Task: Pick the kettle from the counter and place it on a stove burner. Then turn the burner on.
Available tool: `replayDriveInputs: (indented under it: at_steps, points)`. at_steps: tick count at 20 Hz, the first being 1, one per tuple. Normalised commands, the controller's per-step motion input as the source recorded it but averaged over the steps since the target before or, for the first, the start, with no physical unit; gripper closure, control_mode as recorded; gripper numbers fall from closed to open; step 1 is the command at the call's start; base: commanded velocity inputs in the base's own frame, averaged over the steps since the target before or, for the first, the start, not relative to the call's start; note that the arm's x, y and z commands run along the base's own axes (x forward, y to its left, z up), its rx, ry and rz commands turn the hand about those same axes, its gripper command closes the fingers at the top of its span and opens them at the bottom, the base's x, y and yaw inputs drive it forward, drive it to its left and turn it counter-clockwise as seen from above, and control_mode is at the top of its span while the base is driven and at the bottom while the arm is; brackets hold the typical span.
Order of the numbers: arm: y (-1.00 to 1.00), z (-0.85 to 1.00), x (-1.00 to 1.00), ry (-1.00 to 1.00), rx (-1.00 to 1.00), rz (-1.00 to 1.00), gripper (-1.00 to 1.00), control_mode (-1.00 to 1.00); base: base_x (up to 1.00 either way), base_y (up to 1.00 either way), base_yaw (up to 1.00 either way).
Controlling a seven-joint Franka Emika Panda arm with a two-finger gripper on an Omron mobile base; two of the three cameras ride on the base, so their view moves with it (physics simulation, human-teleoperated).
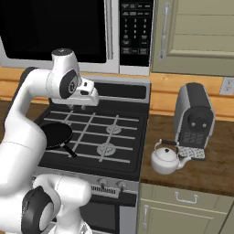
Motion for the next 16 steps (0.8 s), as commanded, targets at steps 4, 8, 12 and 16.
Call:
replayDriveInputs:
  at_steps: [4,8,12,16]
  points:
    - [-0.17,-0.04,-0.07,-0.04,0.0,0.0,-1.0,-1.0,0.0,0.0,0.0]
    - [-0.43,-0.1,-0.16,-0.01,0.01,-0.05,-1.0,-1.0,0.0,0.0,0.0]
    - [-0.3,-0.04,-0.13,0.0,0.01,-0.07,-1.0,-1.0,0.0,0.0,0.0]
    - [-0.24,-0.18,-0.19,-0.03,0.0,-0.16,-1.0,-1.0,0.0,0.0,0.0]
